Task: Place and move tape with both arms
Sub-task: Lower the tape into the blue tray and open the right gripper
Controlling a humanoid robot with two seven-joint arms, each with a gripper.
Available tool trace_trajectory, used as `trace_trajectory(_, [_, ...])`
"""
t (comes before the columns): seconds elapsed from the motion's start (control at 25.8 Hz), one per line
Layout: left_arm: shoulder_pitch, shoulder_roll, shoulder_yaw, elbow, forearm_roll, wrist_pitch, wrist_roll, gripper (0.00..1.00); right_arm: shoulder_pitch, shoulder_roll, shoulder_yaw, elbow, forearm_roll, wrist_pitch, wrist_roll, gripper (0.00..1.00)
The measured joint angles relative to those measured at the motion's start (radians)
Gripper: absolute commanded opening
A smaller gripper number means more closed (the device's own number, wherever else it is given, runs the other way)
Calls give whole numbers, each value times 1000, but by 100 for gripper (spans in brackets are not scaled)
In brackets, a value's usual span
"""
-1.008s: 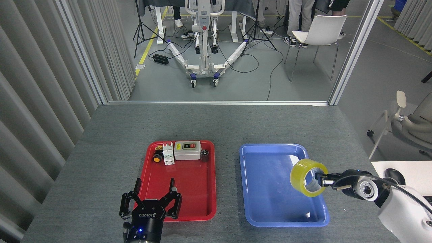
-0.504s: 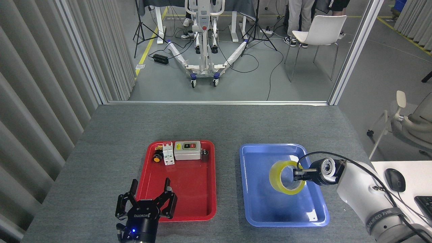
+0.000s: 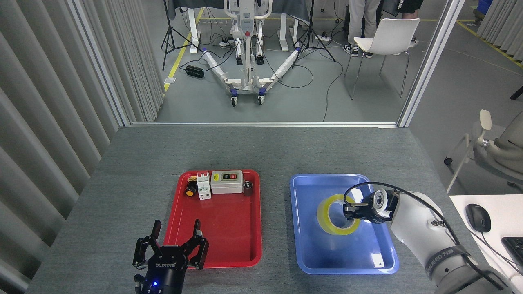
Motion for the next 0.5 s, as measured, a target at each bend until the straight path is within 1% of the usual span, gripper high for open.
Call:
trace_trajectory(0.16, [0,3,0,0,2,0,3,100,0,5,0,0,7,9,0,27])
trace_trajectory(0.27, [-5,3,0,9,6,-8,4,100,4,6,-1,-1,8,9,-12,31])
trace_trajectory(0.35, [-4,1,0,14,8,-19,4,100,6,6,-2,-1,8,8,-18,32])
trace_trajectory(0.5, [11,-3,4,21,10,-27,6,100,11,4,-3,-4,9,4,-24,37])
